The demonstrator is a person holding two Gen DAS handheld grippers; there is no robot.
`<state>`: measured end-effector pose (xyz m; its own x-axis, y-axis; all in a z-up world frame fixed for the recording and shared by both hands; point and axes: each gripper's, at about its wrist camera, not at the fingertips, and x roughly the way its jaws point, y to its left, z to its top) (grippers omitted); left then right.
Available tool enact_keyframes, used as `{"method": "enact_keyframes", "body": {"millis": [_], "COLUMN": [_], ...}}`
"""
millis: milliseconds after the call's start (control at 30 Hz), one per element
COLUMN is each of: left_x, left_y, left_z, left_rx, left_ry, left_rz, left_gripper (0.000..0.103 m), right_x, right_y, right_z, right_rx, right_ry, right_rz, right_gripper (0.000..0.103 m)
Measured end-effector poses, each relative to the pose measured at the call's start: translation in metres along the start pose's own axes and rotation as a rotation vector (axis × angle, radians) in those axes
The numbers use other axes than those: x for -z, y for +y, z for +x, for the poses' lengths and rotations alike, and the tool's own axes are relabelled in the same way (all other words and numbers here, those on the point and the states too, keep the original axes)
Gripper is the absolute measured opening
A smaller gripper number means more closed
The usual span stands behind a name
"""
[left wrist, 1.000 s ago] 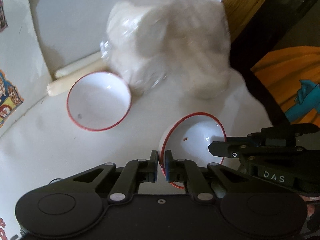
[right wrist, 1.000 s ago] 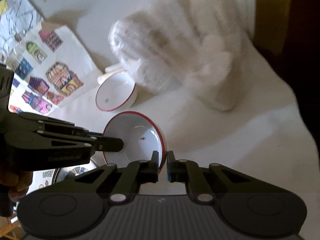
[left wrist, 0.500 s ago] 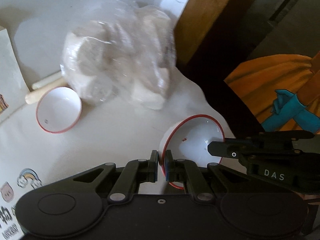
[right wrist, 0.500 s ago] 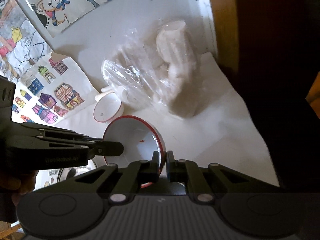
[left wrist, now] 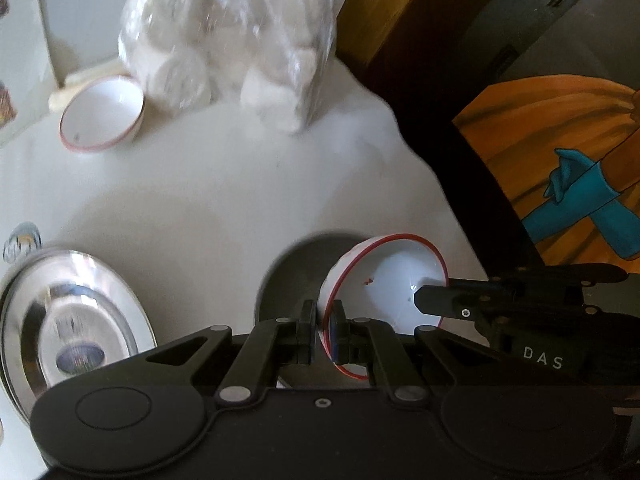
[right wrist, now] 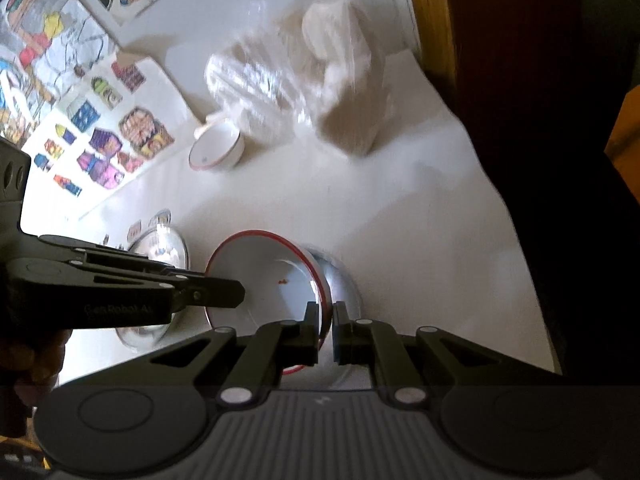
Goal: Organize plates and bowls
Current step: 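Lower the red-rimmed bowl into the small steel bowl and open both grippers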
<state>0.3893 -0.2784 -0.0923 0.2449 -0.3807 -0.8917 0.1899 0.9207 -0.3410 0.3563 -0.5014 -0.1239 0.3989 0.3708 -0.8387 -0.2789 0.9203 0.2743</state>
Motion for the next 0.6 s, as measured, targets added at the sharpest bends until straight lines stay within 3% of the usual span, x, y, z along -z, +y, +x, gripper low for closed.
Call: {"method": "enact_keyframes", "body": {"millis": [600], "left_x": [0.021], "left_y": [0.007], "left_z": [0.023], "left_rx": [-0.06], "left_ry": [0.041], "left_rz": [-0.208], "left_gripper": [0.007], "right_x": [-0.005], "right_y": [-0.005], "right_z": [0.024], "right_rx": [-0.021], "right_ry": [0.1], "right_rz": [-0.065], "right_gripper": [0.007]}}
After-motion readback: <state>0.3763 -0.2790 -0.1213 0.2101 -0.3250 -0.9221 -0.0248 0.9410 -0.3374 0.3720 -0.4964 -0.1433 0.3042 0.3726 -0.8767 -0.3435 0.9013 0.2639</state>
